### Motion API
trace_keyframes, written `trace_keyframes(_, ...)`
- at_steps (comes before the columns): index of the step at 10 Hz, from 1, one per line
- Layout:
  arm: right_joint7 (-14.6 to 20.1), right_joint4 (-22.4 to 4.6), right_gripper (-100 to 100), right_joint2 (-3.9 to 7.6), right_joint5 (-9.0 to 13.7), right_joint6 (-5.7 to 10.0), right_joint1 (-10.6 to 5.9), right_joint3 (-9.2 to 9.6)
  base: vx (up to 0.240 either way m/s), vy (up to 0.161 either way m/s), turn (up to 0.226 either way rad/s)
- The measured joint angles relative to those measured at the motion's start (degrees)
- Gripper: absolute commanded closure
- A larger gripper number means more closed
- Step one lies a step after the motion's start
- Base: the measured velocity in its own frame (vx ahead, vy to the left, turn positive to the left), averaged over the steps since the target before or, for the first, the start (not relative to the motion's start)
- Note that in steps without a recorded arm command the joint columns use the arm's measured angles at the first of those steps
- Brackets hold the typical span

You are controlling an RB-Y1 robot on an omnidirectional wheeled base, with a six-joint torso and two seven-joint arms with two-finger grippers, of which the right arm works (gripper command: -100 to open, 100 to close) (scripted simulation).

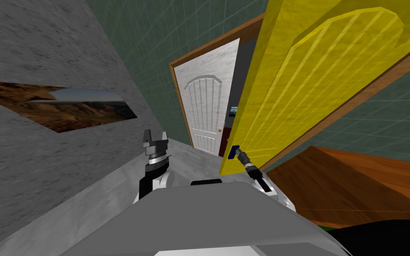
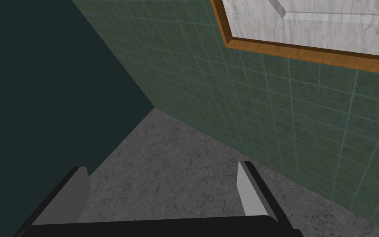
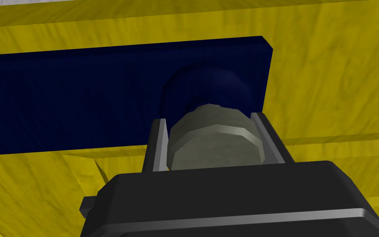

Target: Pull the door open

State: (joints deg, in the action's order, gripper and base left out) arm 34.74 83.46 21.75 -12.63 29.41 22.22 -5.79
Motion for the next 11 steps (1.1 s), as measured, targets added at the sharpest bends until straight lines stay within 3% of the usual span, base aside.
trace_keyframes(7, 3.59, -1.01, 100, 4.18, -0.65, 6.36, 2.82, 0.36, -0.237, -0.088, 0.146)
trace_keyframes(11, 4.64, -1.57, 100, 5.26, -0.96, 8.33, 3.78, 0.87, -0.163, -0.078, 0.096)
